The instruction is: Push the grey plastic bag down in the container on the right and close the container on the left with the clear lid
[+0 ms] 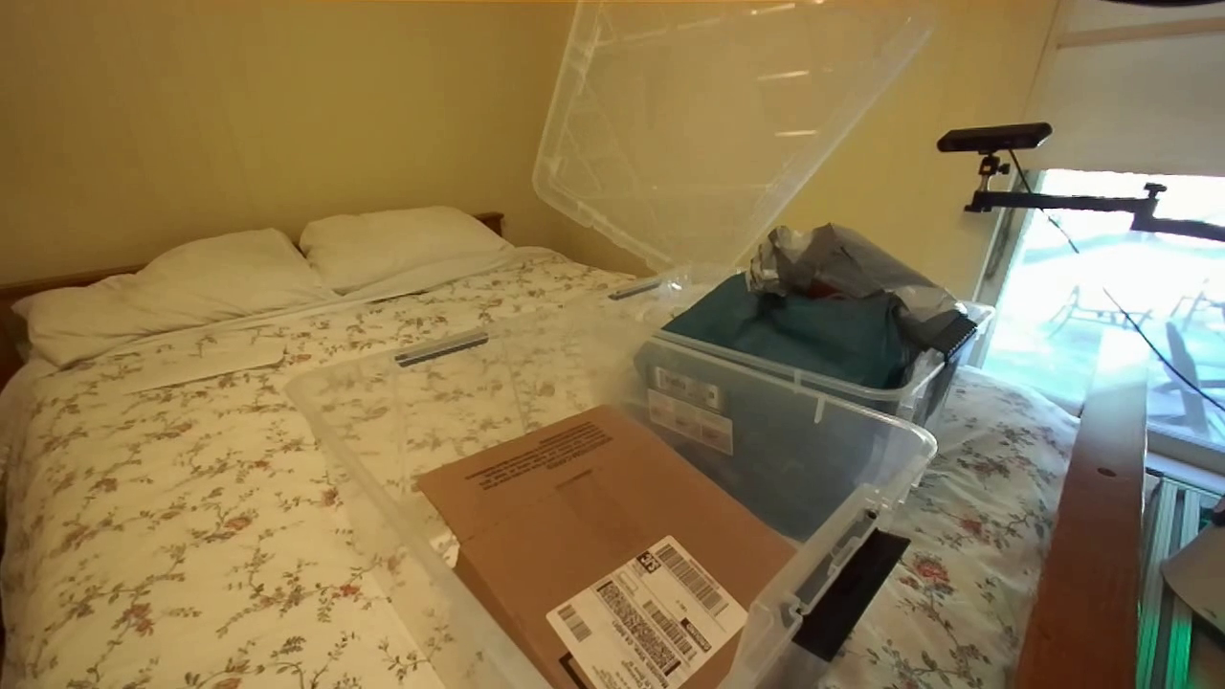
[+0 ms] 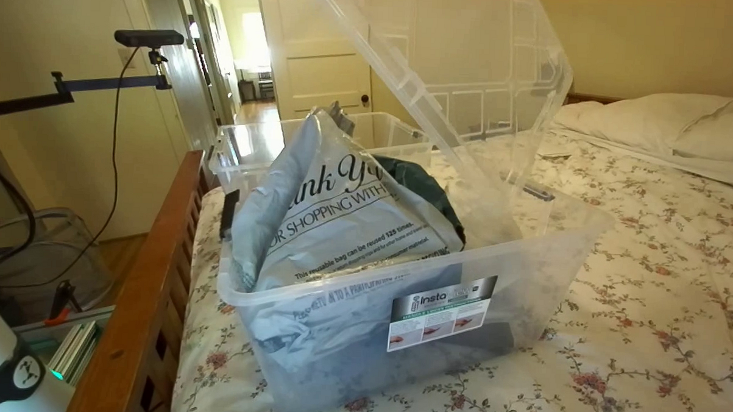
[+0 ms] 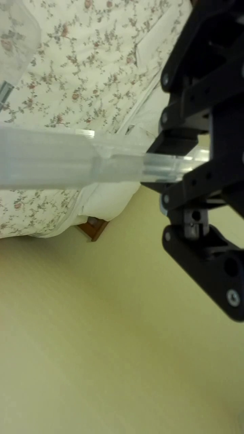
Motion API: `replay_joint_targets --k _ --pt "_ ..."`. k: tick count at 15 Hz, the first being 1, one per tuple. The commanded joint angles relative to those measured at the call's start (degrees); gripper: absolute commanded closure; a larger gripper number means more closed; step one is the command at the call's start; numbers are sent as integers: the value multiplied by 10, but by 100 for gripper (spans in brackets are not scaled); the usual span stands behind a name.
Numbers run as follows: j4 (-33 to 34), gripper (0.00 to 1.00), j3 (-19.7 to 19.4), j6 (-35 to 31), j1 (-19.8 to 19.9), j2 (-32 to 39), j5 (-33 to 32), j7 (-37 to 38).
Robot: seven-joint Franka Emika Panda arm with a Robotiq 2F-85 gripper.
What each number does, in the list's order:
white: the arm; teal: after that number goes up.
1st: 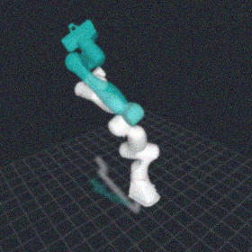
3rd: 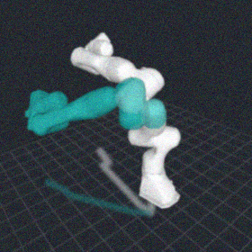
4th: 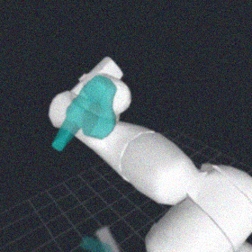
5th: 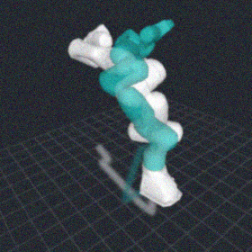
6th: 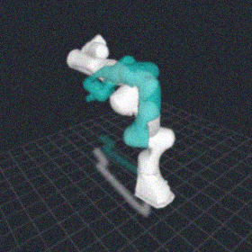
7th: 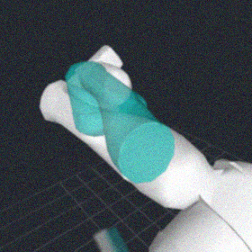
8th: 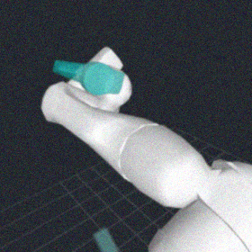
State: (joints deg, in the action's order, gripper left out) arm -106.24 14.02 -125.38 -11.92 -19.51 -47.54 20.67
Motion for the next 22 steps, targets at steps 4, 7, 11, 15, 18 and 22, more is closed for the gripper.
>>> replay_joint_targets --k 4,7,11,15,18,22 --pt "76 97 65 -57 -25 -10 31 -32" --pt "61 88 84 -49 -16 -15 43 -22" --pt "44 97 93 -95 -21 -15 27 -10" --pt "-37 97 69 -229 -60 -46 93 -58" --pt "-95 97 64 -254 -95 -54 172 -161" --pt "-108 97 105 -205 -61 -46 144 -212"
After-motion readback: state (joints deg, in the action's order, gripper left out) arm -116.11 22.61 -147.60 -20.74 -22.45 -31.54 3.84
